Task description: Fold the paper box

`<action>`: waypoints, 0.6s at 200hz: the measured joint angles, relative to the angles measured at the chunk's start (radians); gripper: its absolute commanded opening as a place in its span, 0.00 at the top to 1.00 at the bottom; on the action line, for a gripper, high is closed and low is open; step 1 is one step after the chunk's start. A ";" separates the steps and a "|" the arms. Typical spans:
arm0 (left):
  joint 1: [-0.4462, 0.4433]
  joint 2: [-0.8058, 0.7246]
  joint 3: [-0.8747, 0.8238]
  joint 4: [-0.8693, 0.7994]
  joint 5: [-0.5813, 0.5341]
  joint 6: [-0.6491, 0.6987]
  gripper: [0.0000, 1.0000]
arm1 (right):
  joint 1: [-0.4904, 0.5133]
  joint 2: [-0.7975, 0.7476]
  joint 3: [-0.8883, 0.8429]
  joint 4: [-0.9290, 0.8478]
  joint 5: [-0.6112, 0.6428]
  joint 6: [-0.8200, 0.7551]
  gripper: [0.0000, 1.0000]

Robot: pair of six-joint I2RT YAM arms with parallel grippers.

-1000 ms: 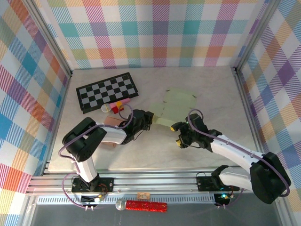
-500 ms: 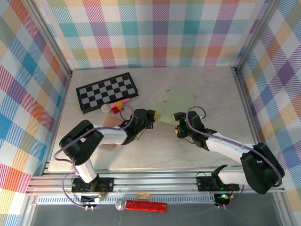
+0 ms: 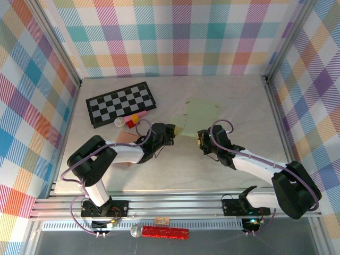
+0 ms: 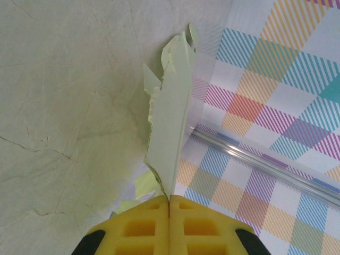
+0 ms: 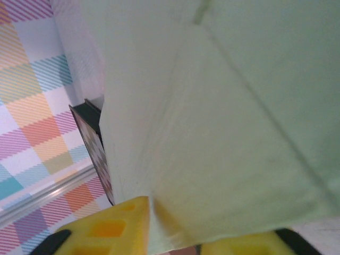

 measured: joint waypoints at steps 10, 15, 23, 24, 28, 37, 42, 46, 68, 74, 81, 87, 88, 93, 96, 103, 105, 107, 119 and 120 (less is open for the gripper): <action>-0.002 0.000 0.000 0.000 0.001 0.000 1.00 | -0.003 0.000 0.001 0.000 0.000 -0.001 0.85; -0.002 0.000 0.000 0.000 0.002 -0.001 0.99 | -0.003 0.000 0.003 -0.001 0.000 -0.002 0.88; -0.004 0.000 0.000 0.000 0.005 -0.003 0.94 | -0.007 0.000 0.008 -0.003 -0.001 -0.004 0.94; -0.004 0.000 0.000 0.000 0.005 -0.003 0.93 | -0.008 0.000 0.009 -0.003 -0.002 -0.006 0.95; -0.005 0.000 0.000 -0.001 0.009 -0.003 0.89 | -0.010 0.000 0.014 -0.006 -0.002 -0.008 0.98; -0.008 0.000 0.000 -0.002 0.012 -0.005 0.75 | -0.017 0.000 0.028 -0.014 -0.006 -0.016 1.00; -0.009 -0.002 0.000 -0.003 0.016 -0.012 0.67 | -0.022 0.000 0.037 -0.021 -0.008 -0.021 1.00; -0.009 -0.004 0.000 -0.005 0.024 -0.002 0.61 | -0.026 0.000 0.043 -0.026 -0.013 -0.026 1.00; -0.009 -0.041 0.000 -0.053 0.071 0.007 0.49 | -0.063 0.000 0.085 -0.065 -0.048 -0.056 1.00; -0.009 -0.061 0.000 -0.079 0.091 0.020 0.48 | -0.077 0.000 0.099 -0.080 -0.060 -0.068 1.00; -0.007 -0.088 0.003 -0.117 0.113 0.040 0.47 | -0.096 0.000 0.122 -0.104 -0.080 -0.083 1.00; -0.002 -0.112 0.012 -0.162 0.135 0.064 0.46 | -0.111 0.000 0.140 -0.121 -0.093 -0.097 1.00; -0.002 -0.114 0.013 -0.167 0.139 0.065 0.46 | -0.114 0.000 0.145 -0.125 -0.098 -0.100 1.00; 0.003 -0.134 0.022 -0.201 0.154 0.092 0.44 | -0.127 0.000 0.164 -0.140 -0.111 -0.111 1.00; 0.007 -0.146 0.031 -0.231 0.171 0.106 0.42 | -0.135 0.000 0.175 -0.151 -0.118 -0.116 1.00; 0.012 -0.172 0.053 -0.299 0.197 0.153 0.39 | -0.150 0.000 0.203 -0.175 -0.136 -0.131 1.00; 0.015 -0.182 0.061 -0.319 0.203 0.174 0.38 | -0.154 0.000 0.211 -0.181 -0.142 -0.137 1.00; 0.017 -0.190 0.070 -0.343 0.209 0.197 0.38 | -0.159 0.000 0.220 -0.189 -0.149 -0.143 1.00; 0.031 -0.230 0.135 -0.489 0.238 0.308 0.37 | -0.188 0.000 0.281 -0.245 -0.185 -0.175 1.00; 0.032 -0.235 0.144 -0.507 0.241 0.326 0.37 | -0.190 0.000 0.284 -0.248 -0.188 -0.177 1.00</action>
